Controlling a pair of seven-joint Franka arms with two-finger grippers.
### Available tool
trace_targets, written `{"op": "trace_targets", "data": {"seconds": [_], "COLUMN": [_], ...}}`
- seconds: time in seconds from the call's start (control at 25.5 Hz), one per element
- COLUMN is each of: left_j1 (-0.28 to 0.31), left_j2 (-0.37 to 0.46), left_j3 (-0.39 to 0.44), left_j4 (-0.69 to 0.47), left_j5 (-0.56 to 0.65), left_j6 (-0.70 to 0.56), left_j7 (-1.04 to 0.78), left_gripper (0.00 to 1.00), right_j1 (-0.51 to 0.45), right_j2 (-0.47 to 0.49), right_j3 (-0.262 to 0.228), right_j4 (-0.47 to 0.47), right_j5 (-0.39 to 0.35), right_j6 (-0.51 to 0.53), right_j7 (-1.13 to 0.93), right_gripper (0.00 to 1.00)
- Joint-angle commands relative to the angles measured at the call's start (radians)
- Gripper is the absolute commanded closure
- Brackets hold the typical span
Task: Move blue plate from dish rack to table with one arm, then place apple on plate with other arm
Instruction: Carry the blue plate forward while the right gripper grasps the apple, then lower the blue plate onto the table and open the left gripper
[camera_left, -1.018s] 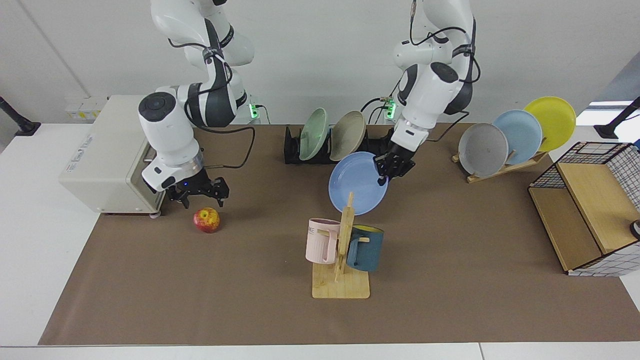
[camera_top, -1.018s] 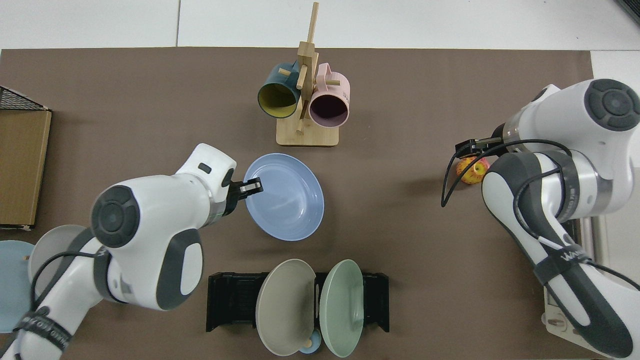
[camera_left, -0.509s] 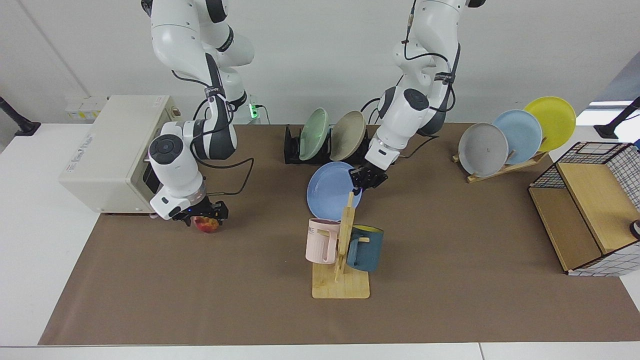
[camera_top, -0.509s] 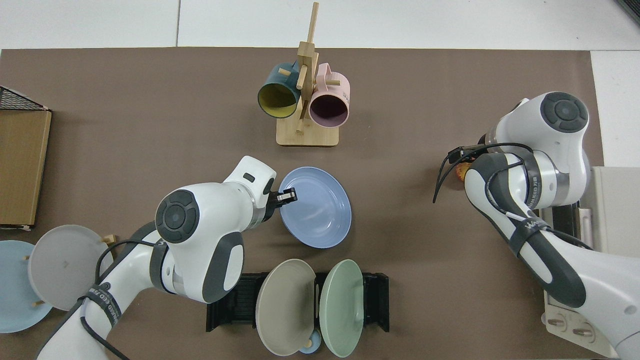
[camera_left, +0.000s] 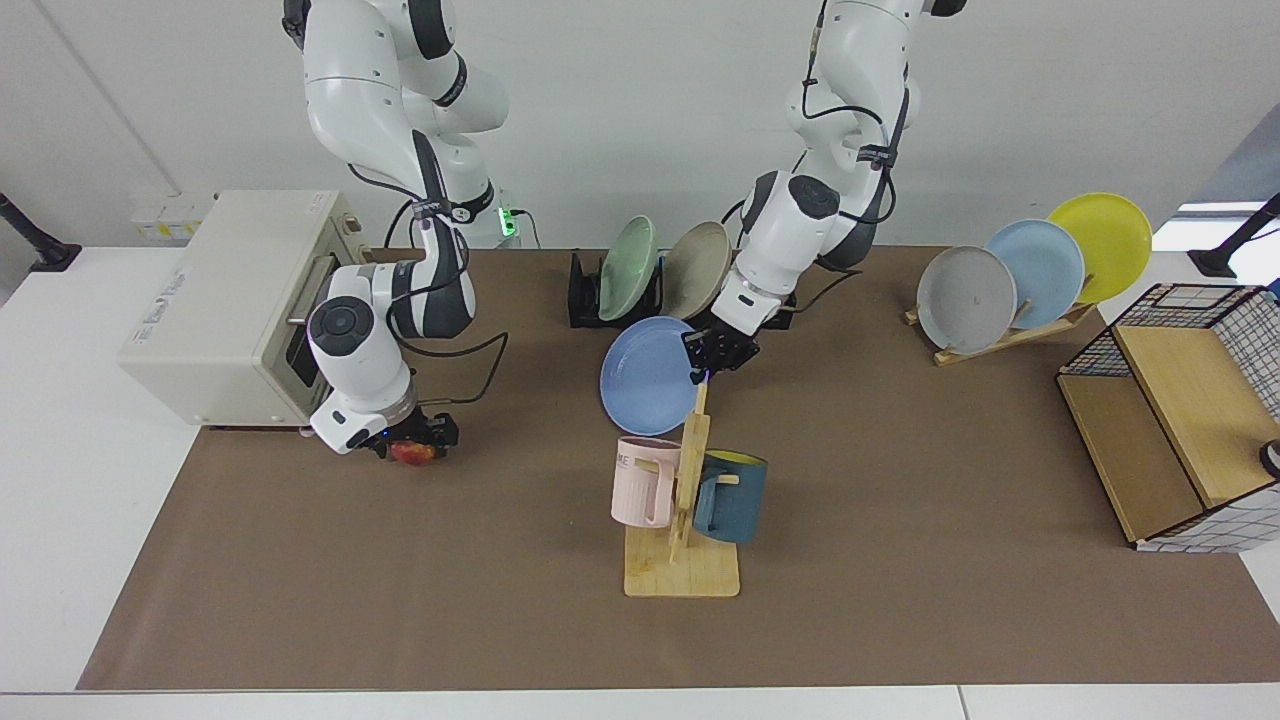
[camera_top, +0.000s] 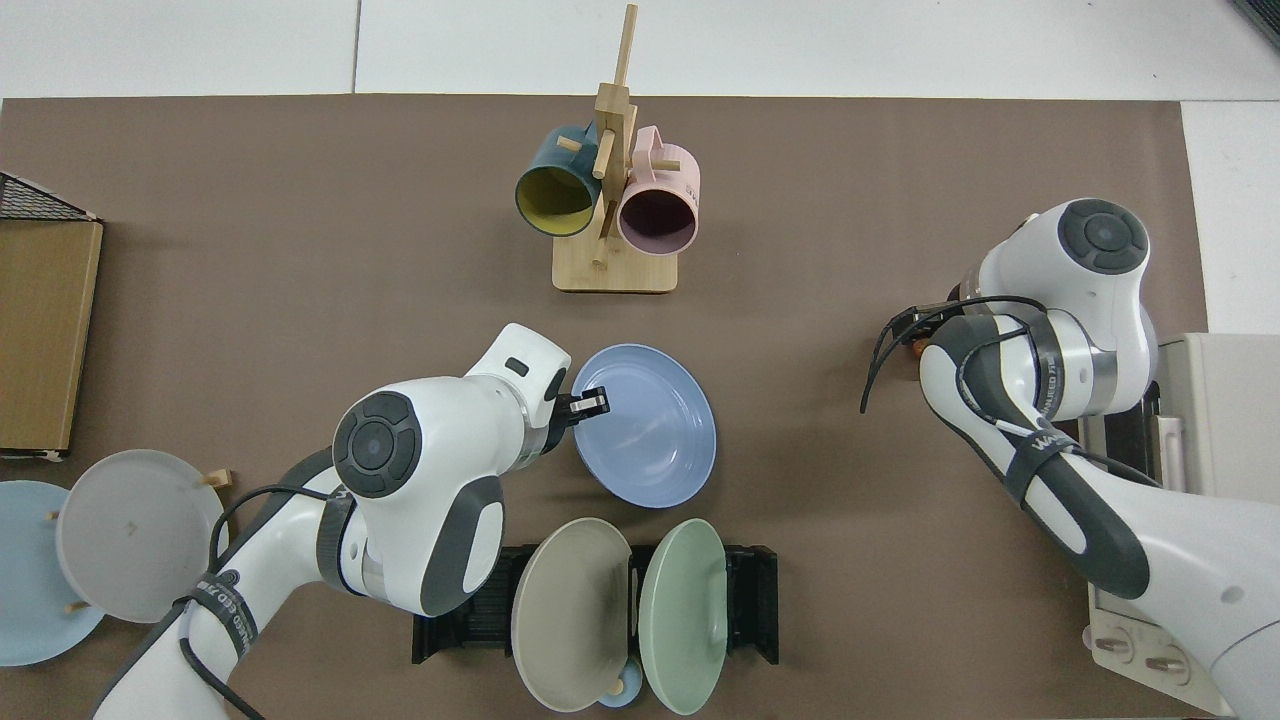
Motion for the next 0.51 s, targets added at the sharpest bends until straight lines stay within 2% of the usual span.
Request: {"op": "trace_targets", "data": {"seconds": [0.0,0.04,0.08,0.23,0.35,0.47], "left_j1": [-0.006,-0.006,-0.006,-0.003,0.002,0.005], "left_j2": [0.004,0.004,0.004,0.005,0.007,0.008], "left_j3": [0.006,0.006,0.006,0.007,0.007,0.012], "left_j4": [-0.020,-0.020,-0.020,-0.019,-0.016,-0.016], "left_j5": [0.002,0.002,0.002,0.003,0.003,0.003], "left_j6": [0.027,0.025,0.025,0.025,0.025,0.024], "left_j7": [0.002,0.008,0.008,0.006,0.005,0.002], "left_gripper": [0.27,0.09,0.01,0.00,0.00,0.00], "right_j1": [-0.016,-0.014,-0.013,-0.006,-0.003,0.000], "right_j2": [-0.018,-0.018,-0.018,-0.022,-0.031,-0.051], "right_j3": [0.012,0.012,0.014,0.014,0.014,0.014], "right_j4": [-0.025,-0.025,-0.022,-0.012,-0.001,0.004], "right_j5": [-0.021,-0.019,-0.019,-0.018,-0.016,-0.010], "right_j6": [0.002,-0.005,-0.014,-0.039,-0.062,-0.079], "right_j7": [-0.004,-0.004,-0.002,-0.002,-0.004,-0.004], "right_gripper": [0.30,0.44,0.58,0.90,1.00,1.00]}}
